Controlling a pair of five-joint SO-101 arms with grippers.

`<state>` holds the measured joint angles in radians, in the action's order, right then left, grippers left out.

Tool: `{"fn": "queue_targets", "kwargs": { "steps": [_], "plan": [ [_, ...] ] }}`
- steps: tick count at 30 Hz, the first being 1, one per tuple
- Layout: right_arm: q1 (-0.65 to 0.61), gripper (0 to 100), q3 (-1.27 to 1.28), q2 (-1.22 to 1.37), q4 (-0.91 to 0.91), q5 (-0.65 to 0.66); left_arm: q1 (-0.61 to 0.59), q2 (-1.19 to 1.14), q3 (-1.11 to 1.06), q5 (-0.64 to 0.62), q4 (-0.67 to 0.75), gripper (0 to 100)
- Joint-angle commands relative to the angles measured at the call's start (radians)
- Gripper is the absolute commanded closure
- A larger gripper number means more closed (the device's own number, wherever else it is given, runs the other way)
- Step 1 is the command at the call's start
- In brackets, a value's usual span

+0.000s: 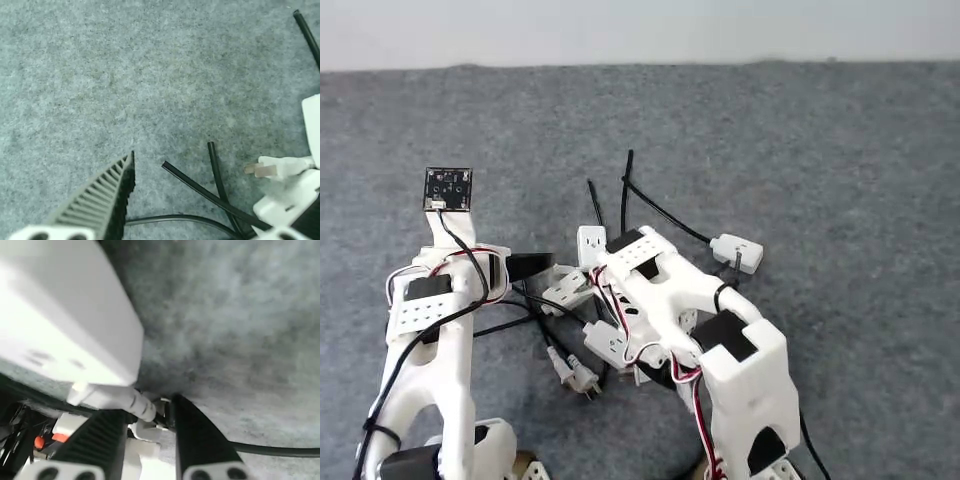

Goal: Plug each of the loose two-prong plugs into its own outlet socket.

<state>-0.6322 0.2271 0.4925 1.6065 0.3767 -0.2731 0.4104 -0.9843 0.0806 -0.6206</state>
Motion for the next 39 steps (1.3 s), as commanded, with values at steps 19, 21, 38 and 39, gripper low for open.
{"fn": "queue_targets", "kwargs": {
  "steps": [19,21,38,39],
  "plan": [
    [0.24,98.7,0.083,-0.386,0.183,0.072,0.002,0.0,0.005,-0.003,0.02,48],
    [0.283,98.7,0.083,-0.43,0.183,0.115,0.002,0.002,0.005,-0.003,0.02,48],
    [0.591,98.3,0.075,-0.693,0.142,0.338,0.002,0.005,0.005,-0.003,0.018,48],
    [0.591,98.3,0.075,-0.7,0.137,0.338,0.002,0.005,0.005,-0.003,0.018,48]
  ]
}}
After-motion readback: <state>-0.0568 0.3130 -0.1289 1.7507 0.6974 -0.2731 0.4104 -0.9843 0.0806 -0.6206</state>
